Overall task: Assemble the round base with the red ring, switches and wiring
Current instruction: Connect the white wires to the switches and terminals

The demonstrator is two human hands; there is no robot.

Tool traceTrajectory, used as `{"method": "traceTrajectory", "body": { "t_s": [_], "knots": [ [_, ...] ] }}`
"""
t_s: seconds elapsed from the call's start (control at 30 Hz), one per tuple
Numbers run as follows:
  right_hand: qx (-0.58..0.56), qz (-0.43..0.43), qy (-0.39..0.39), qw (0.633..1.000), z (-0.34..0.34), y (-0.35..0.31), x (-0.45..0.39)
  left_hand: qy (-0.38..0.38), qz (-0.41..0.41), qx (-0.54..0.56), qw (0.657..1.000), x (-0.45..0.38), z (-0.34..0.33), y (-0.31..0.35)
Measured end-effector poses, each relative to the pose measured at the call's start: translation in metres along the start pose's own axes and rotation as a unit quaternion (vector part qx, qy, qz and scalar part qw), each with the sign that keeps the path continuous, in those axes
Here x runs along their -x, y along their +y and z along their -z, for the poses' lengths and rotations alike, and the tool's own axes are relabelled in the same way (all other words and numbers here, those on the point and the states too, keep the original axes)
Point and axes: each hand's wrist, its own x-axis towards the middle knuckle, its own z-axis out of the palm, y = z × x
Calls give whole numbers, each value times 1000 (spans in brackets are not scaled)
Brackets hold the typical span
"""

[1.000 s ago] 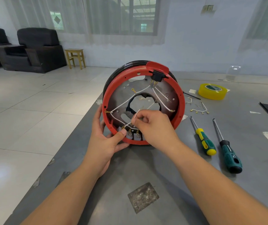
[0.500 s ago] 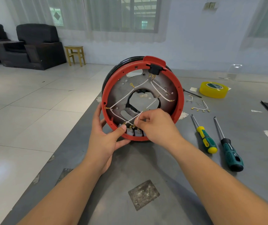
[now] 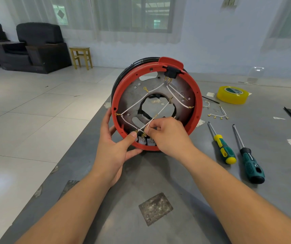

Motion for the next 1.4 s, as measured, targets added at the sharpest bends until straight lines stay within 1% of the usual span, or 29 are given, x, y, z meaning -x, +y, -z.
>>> {"method": "traceTrajectory", "body": {
  "t_s": [0.5,0.67,0.9,1.23,1.3,1.4],
  "knots": [
    [9,1,-12,1000,-1,-1,1,3,3,1,1000,1,-1,1],
    [20,0,-15,1000,0,-2,2,3,14,21,1000,0,0,3],
    [52,15,-10,998,-2,-4,3,9,6,29,1000,1,0,2],
    [84,10,11,996,-10,-2,4,18,9,43,999,0,1,3],
    [81,1,14,997,-10,-1,4,18,6,40,999,0,1,4],
    [22,-33,5,999,-6,-2,0,10,-3,34,999,1,0,4]
  ]
}}
